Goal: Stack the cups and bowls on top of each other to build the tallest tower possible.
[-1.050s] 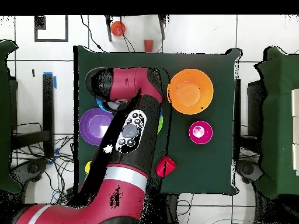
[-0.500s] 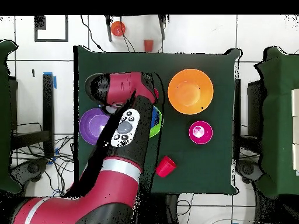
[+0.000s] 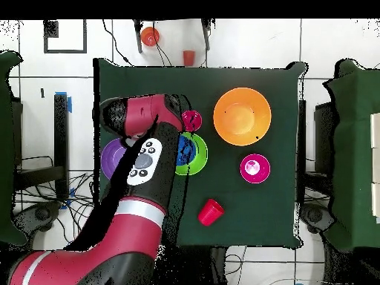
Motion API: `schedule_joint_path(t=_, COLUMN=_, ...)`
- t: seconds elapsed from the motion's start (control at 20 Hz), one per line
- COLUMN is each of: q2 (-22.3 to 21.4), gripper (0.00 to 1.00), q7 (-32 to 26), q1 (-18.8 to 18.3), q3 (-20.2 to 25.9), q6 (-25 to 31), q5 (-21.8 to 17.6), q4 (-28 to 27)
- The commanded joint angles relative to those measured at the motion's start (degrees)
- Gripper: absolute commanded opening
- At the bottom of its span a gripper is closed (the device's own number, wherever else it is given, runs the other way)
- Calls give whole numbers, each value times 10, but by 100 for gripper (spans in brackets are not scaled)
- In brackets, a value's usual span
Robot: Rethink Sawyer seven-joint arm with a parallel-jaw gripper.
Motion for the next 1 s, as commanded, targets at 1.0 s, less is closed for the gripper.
schedule_joint_path(t=1.0, q2=-77, gripper=0, q7=39, q1=11, q3=49, q6=-37, q5=14, q4=144)
